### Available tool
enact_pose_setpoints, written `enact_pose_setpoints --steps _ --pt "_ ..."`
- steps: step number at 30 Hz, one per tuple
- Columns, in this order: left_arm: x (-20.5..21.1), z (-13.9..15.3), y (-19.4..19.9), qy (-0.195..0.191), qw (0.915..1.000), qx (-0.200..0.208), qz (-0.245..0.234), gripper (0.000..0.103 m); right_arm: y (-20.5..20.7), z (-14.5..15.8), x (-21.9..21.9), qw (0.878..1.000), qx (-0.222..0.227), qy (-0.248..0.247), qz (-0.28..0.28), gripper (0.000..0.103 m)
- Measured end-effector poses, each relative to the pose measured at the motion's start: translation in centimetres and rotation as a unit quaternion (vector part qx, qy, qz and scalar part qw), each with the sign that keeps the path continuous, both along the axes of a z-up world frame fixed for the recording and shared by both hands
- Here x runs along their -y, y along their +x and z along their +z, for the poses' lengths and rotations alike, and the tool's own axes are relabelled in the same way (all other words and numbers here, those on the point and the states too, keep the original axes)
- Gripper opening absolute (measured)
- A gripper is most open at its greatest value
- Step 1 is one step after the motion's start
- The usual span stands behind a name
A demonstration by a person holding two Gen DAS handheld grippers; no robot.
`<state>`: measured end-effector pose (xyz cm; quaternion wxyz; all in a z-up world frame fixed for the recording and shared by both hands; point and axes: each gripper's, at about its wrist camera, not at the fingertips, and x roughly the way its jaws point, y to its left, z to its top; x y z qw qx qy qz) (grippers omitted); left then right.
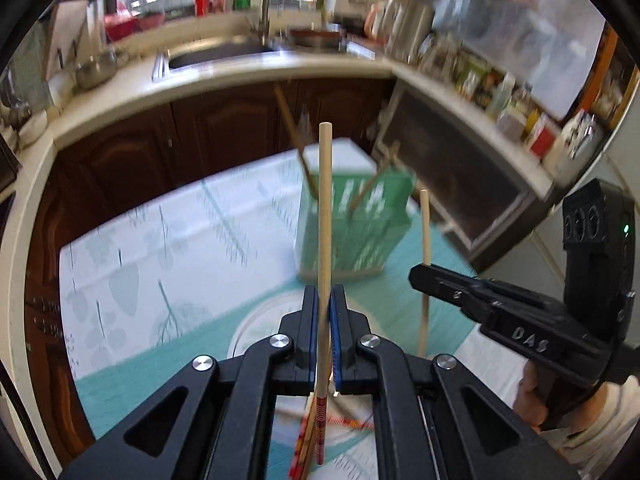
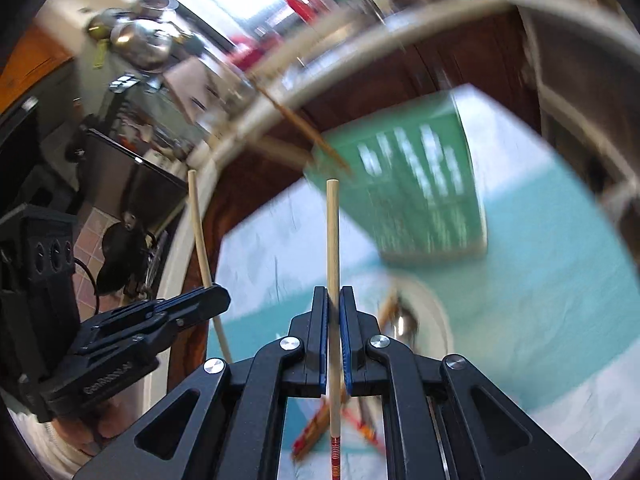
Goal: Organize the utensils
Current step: 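Lift both held chopsticks and carry them above the green holder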
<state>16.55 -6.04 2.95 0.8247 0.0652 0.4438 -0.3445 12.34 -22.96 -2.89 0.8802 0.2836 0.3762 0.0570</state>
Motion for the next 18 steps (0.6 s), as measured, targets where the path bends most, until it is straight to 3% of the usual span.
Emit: enact_pose_setpoints --steps 4,7,12,18 --pt "1.0 3.5 1.8 -0.053 0.9981 0.028 0.014 0.003 2.2 5.0 1.9 0.995 0.075 -0.056 -0.017 0.006" --pt "1.9 4.2 2.5 -0.092 0.9956 0.011 0.016 0.003 3.8 7.6 3.7 0.991 0.107 -0.071 -0.030 0.006" --pt "4.0 2.9 2.4 -0.109 0.9938 0.004 0.018 0.003 5.9 9.9 6.4 0.989 0.123 -0.070 -0.031 0.006" --pt "6.3 2.3 2.2 -0.134 0.9887 0.055 0.035 0.004 9.6 10.8 8.3 0.990 0.127 -0.065 -0.021 0.006"
